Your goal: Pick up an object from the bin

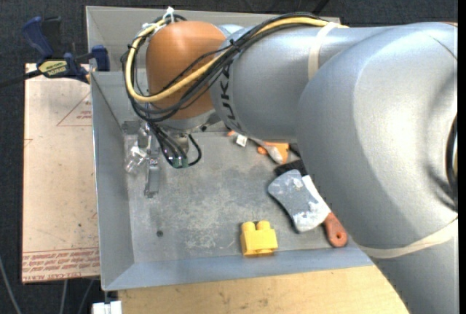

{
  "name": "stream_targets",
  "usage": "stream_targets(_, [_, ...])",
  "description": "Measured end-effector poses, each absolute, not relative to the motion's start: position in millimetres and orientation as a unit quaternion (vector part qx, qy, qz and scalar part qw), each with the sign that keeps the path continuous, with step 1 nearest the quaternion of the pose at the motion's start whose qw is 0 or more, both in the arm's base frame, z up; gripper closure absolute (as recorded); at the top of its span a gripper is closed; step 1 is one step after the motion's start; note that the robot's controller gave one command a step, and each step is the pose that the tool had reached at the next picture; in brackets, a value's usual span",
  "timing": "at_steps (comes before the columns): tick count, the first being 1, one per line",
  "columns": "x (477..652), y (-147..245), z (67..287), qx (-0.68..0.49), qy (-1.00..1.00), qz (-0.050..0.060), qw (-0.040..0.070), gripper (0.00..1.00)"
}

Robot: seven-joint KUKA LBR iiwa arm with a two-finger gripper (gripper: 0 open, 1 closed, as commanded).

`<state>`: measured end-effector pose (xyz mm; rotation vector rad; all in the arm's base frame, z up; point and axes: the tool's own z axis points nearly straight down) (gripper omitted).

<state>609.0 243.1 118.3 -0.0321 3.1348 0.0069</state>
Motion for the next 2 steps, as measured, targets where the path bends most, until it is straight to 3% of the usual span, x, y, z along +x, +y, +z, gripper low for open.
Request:
stream_targets(1, [649.1,251.2,82.0,-0.137,0.991,0.003,0.004,0.0])
stream_targets(2, [647.7,250.9,67.6,-0.163,0.987,0.002,0.003,1.0])
